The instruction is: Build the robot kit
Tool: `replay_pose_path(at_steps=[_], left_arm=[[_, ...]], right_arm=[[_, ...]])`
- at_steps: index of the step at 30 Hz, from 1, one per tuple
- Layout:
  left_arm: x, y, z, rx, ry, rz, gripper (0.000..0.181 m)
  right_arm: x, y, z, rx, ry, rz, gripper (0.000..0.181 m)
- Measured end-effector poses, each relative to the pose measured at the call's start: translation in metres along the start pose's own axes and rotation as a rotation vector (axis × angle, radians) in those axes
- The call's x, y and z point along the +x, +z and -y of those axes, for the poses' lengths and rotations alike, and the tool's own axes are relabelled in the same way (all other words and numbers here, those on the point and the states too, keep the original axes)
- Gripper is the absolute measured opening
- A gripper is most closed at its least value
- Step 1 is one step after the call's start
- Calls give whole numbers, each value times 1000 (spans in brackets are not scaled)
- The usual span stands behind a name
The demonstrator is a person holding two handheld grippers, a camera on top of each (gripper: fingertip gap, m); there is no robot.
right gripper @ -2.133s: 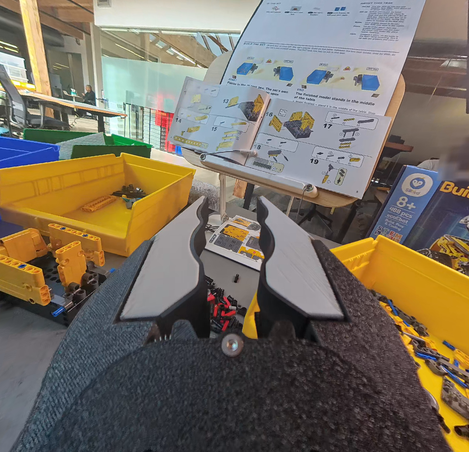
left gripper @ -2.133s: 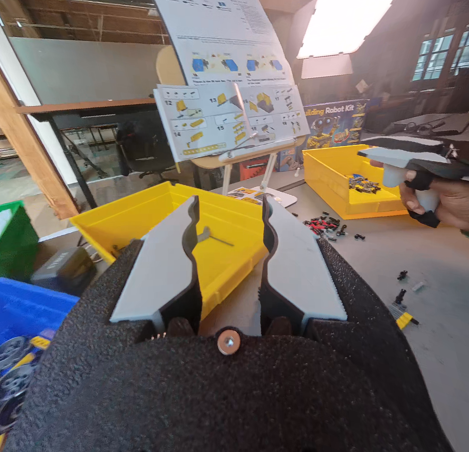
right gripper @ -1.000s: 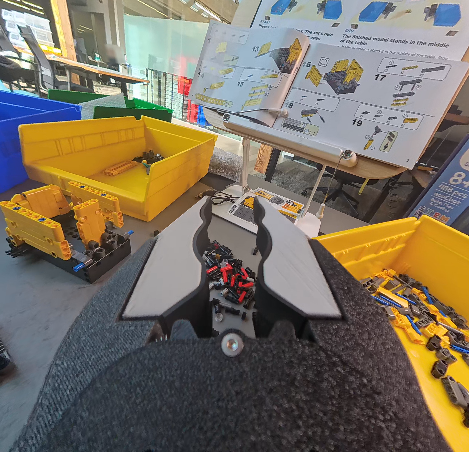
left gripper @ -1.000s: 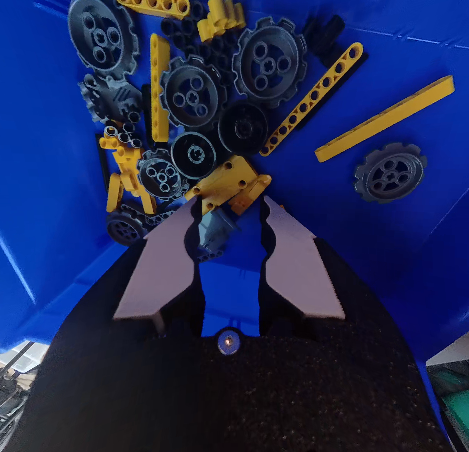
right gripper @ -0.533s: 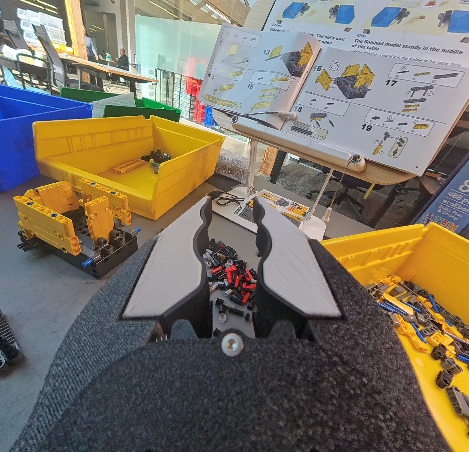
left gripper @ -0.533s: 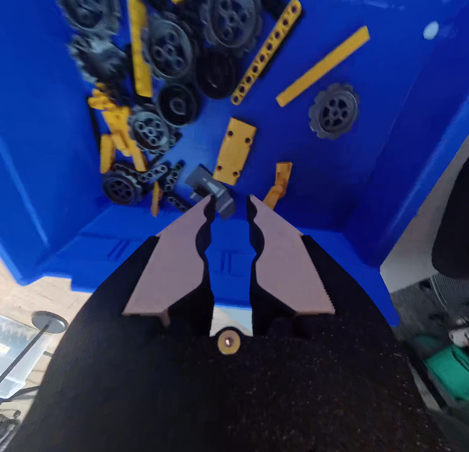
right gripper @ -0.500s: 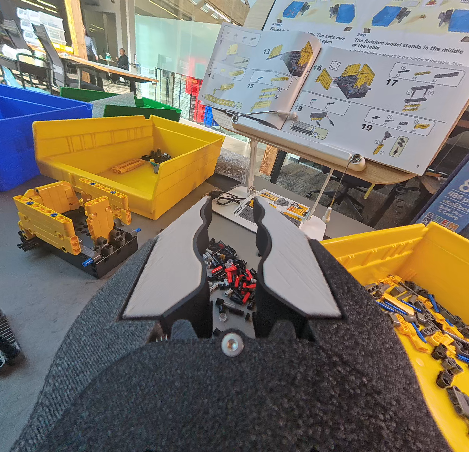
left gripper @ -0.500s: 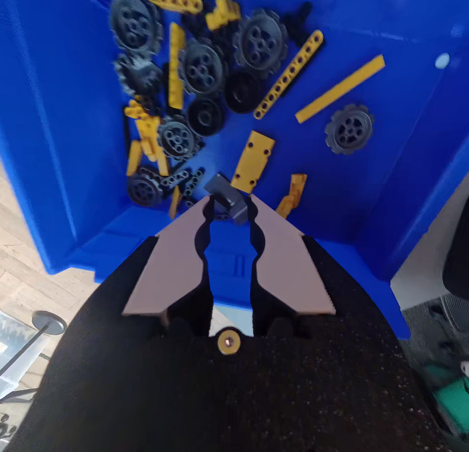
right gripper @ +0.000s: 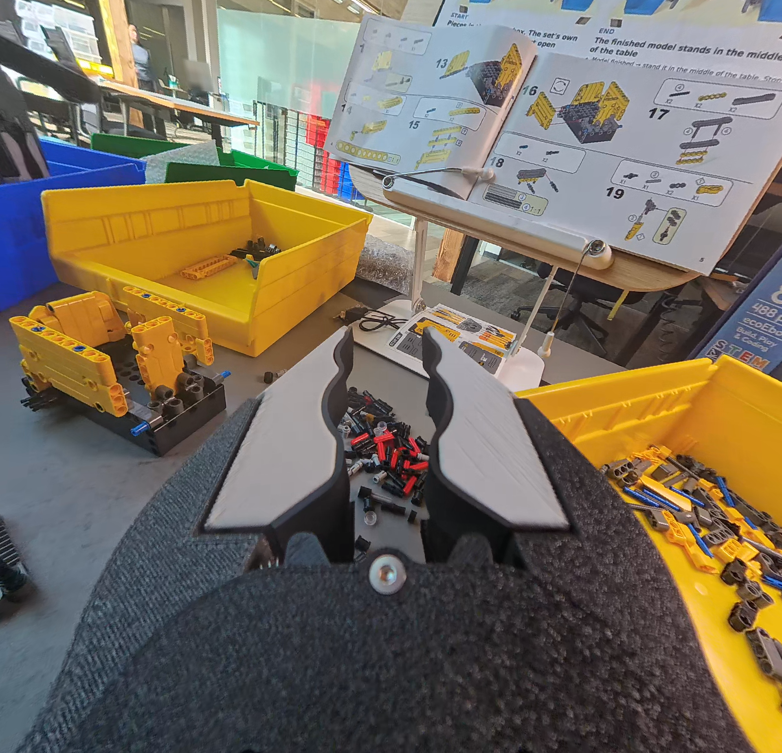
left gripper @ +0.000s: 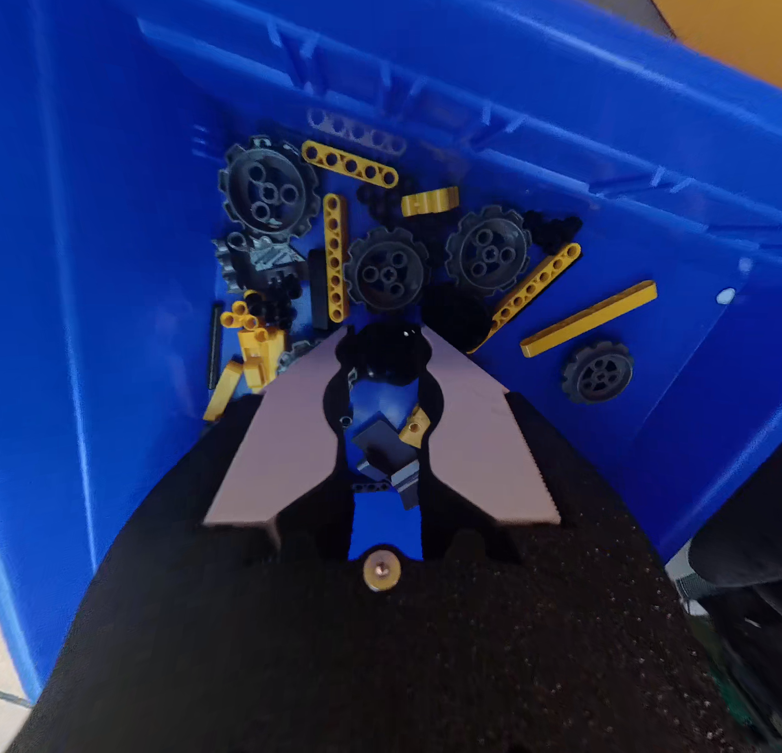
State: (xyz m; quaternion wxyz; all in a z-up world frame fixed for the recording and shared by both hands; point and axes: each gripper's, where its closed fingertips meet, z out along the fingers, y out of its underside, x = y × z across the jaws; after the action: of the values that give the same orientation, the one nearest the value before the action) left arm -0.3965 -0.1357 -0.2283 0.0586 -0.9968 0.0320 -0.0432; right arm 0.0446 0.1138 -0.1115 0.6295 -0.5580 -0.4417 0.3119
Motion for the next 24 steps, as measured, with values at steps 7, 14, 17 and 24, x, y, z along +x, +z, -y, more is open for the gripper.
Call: replay_pose_path(at_steps=[7,14,17,24], left_arm=[[32,-12,-53,-206,121,-94,4],[-26,-33,2,108,-3,159,25],[-33,-16,20,143,-42,168,27],[-34,7,27,102,-52,128,7]], right_arm=[[-3,0,0,-1,-5,16,31],[-4,1,-1,-6,-6,13,32],[-2,1,-2,-10,-5,3,32],[0,2,-8,-26,6,1,32]])
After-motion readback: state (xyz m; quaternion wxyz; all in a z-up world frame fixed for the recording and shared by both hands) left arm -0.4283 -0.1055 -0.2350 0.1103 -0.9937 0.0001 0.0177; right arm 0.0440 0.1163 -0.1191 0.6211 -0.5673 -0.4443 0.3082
